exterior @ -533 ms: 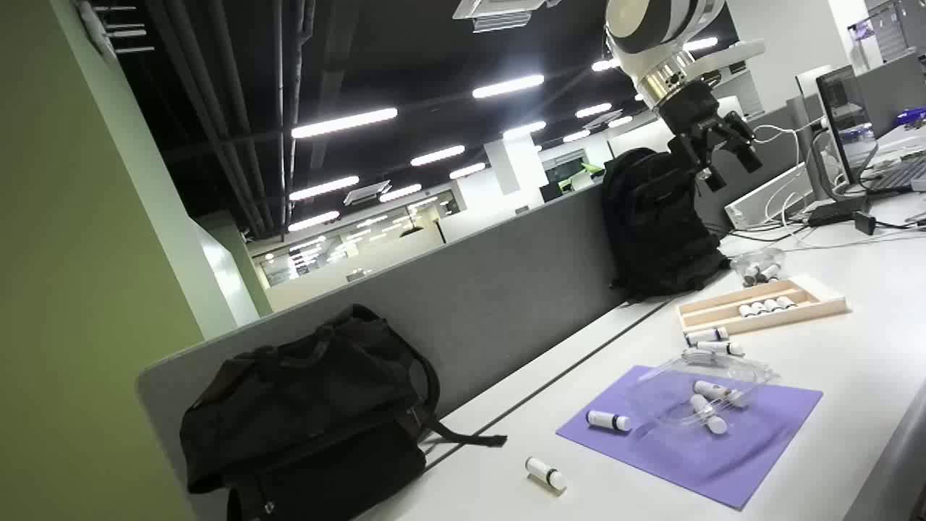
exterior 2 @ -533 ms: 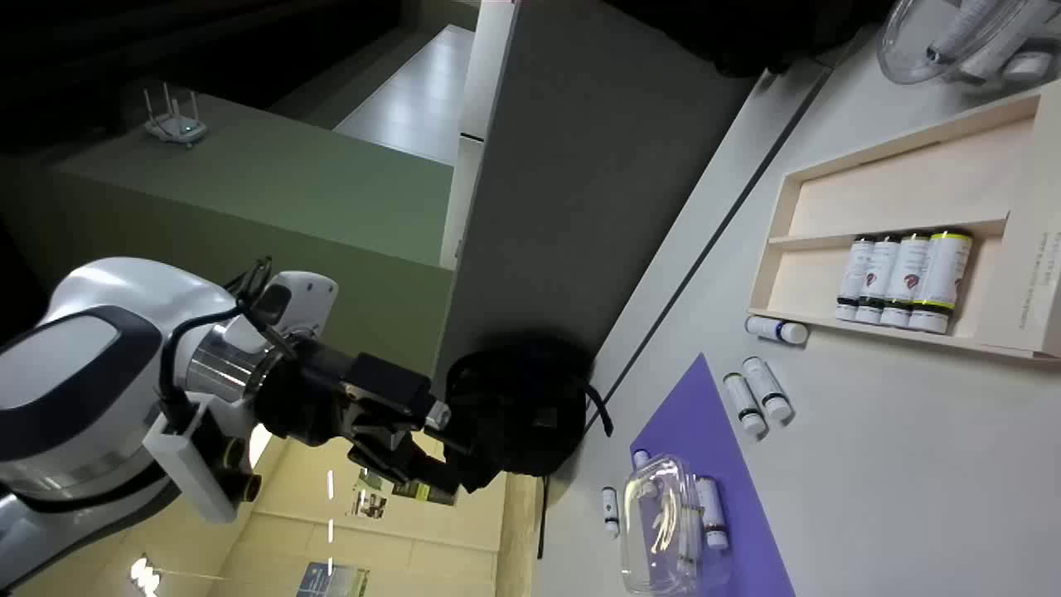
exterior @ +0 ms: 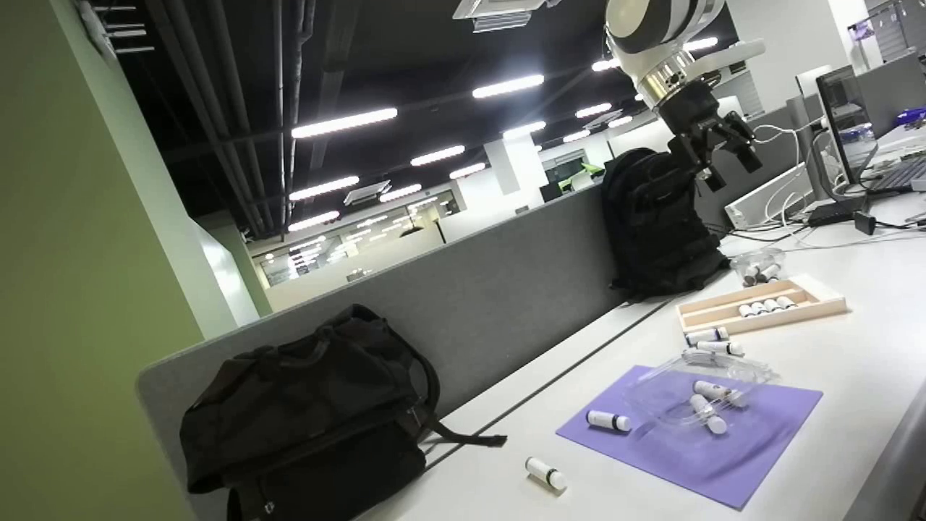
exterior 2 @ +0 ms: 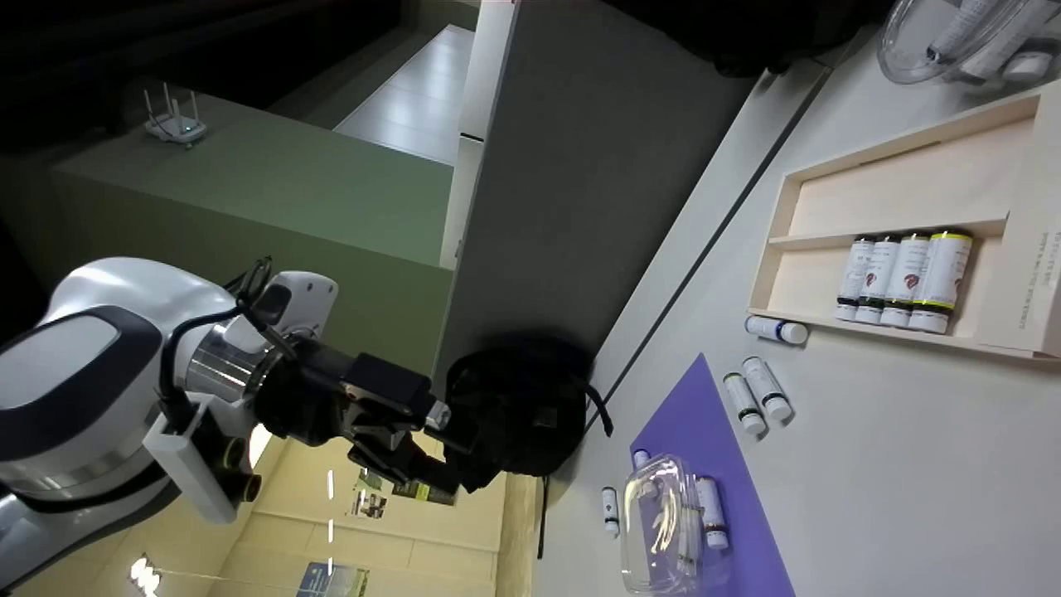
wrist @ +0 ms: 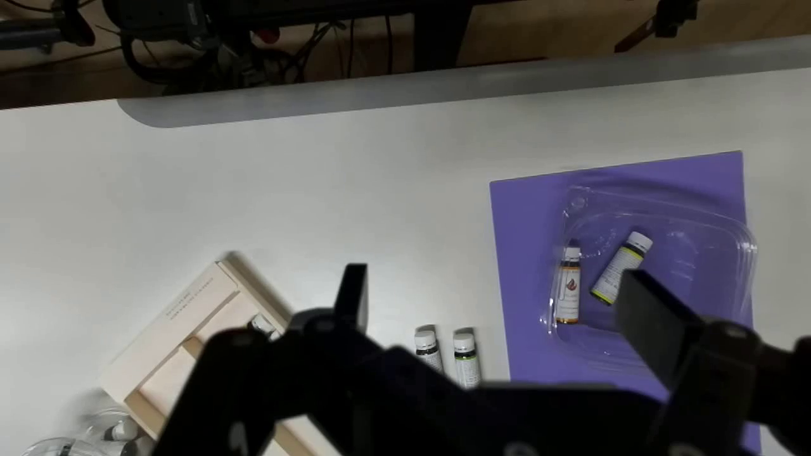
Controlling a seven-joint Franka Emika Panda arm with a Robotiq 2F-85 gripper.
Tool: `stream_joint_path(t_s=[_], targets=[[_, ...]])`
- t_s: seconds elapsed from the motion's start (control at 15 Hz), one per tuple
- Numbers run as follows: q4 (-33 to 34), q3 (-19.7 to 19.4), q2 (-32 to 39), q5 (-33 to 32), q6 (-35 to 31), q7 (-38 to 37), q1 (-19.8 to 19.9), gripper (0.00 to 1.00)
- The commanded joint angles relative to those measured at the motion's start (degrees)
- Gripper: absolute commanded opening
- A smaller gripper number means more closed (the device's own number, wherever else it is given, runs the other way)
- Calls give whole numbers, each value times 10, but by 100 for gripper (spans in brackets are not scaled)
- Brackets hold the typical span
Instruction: Open the lid of the transparent bowl
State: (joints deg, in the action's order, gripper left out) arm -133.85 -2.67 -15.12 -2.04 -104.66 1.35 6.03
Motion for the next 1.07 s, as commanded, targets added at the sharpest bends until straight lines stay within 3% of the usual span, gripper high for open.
stream_joint_path(t_s=[0.0,0.33,0.47,0.73,1.0], targets=[[1,-6,0,-1,1,-1,-7,100],[1,-6,0,-1,1,-1,-7,100],[-7,-11,14,15,-30,25,-12,100],[-18,-26,83,106,-72,144,-30,100],[-2,-20,181,192,-70,272,-32,100]])
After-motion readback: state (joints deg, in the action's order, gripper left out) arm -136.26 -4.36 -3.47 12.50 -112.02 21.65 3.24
